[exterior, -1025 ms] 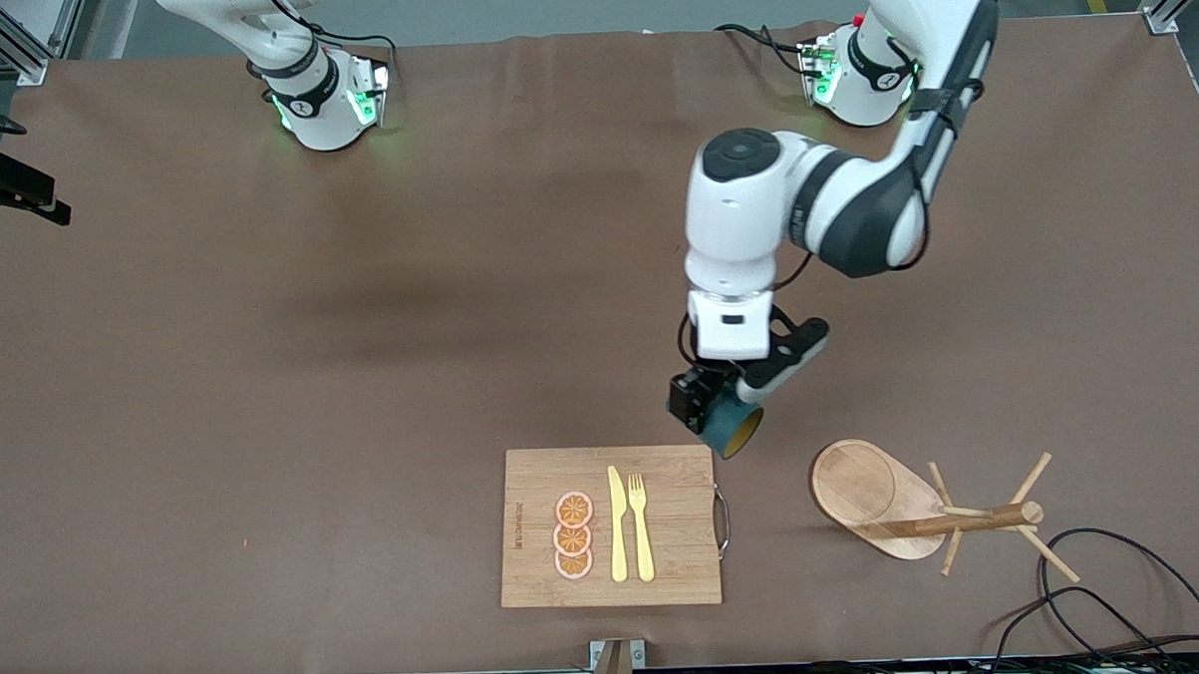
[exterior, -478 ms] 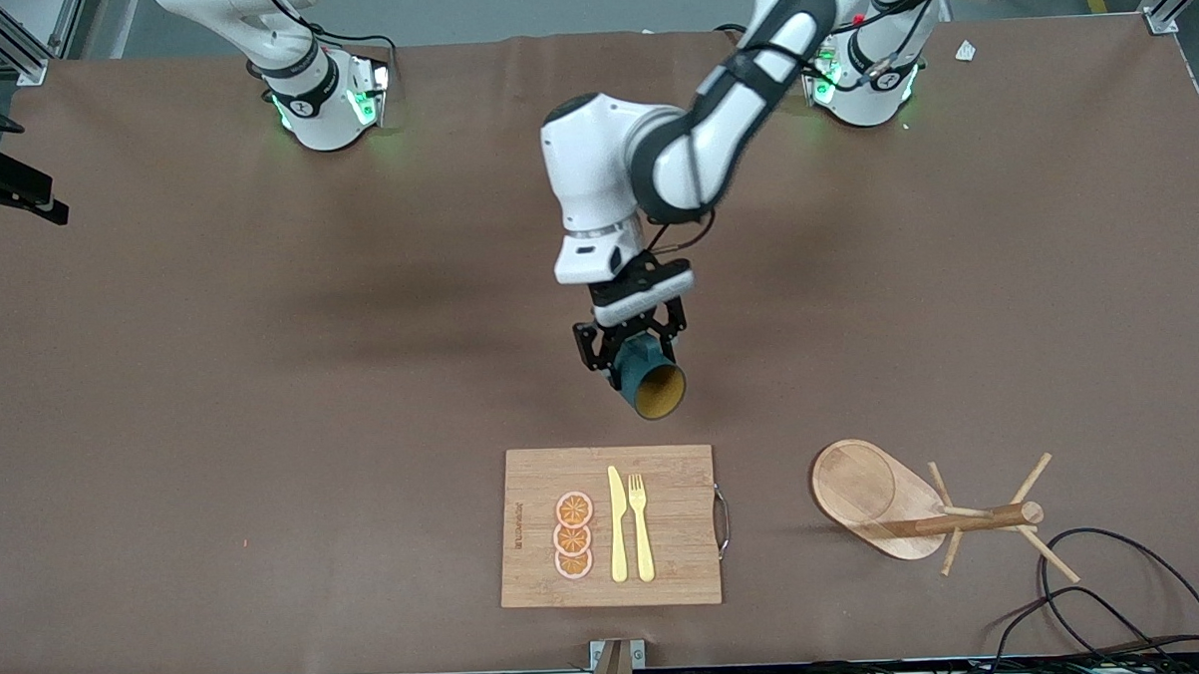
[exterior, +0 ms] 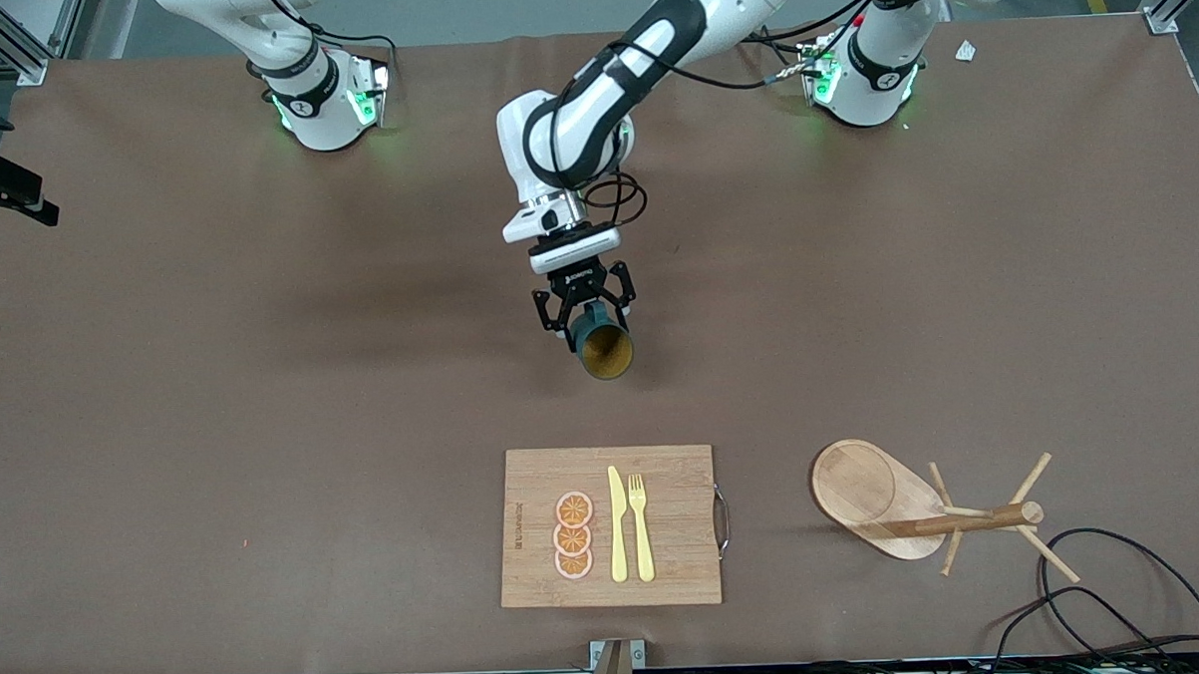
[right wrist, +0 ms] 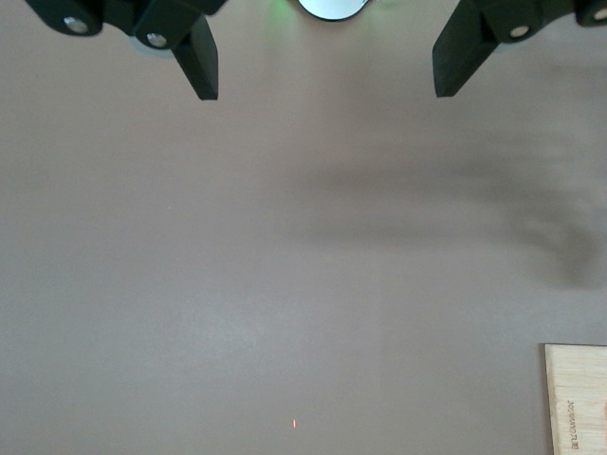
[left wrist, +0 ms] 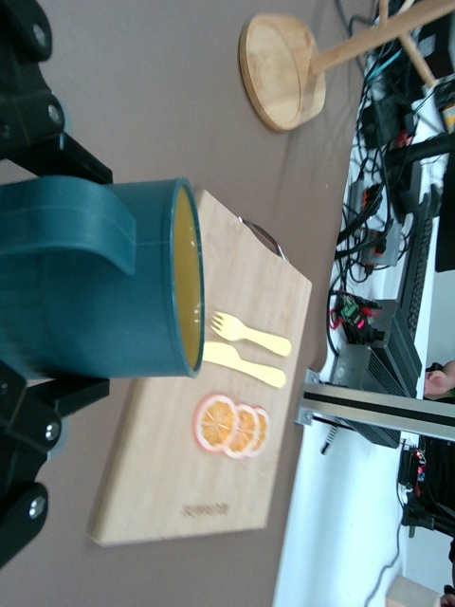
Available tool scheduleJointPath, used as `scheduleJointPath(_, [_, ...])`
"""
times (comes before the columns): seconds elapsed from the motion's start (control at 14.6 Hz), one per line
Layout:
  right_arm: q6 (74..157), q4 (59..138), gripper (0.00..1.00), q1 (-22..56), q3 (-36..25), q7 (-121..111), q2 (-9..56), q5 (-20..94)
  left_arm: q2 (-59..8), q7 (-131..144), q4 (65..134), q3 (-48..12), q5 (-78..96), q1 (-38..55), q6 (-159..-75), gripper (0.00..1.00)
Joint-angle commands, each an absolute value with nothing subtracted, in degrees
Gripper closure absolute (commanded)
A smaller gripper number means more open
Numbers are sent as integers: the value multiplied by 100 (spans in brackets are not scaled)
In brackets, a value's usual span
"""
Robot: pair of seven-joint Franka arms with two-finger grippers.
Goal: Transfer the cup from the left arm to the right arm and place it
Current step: 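Carry the teal mug toward the table middle with the left gripper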
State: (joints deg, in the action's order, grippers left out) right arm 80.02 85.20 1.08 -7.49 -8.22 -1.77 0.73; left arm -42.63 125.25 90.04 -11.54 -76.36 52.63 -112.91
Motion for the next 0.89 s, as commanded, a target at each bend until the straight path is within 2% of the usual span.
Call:
scheduleJointPath(0.0, [8059,8429,0,44,-729,-782,-88,105,-4412,12621,9017,-1099,-7761,5668,-10558,29])
scheduleJointPath(0.27, [8138,8385,0,-17,-738,-826,8,202,-4509,13700,9263,-1090,-7770,6072,-10275,28])
scheduleJointPath(0.61, [8156,8385,0,-88,-738,-809,535,184,-4622,13790,9580,-1090,-8086,6283,-10081,28])
scheduleJointPath(0.82, [8367,8385,0,-105,-738,-844,966,167,-4763,13808,9589,-1090,-8086,6407,-9976,22])
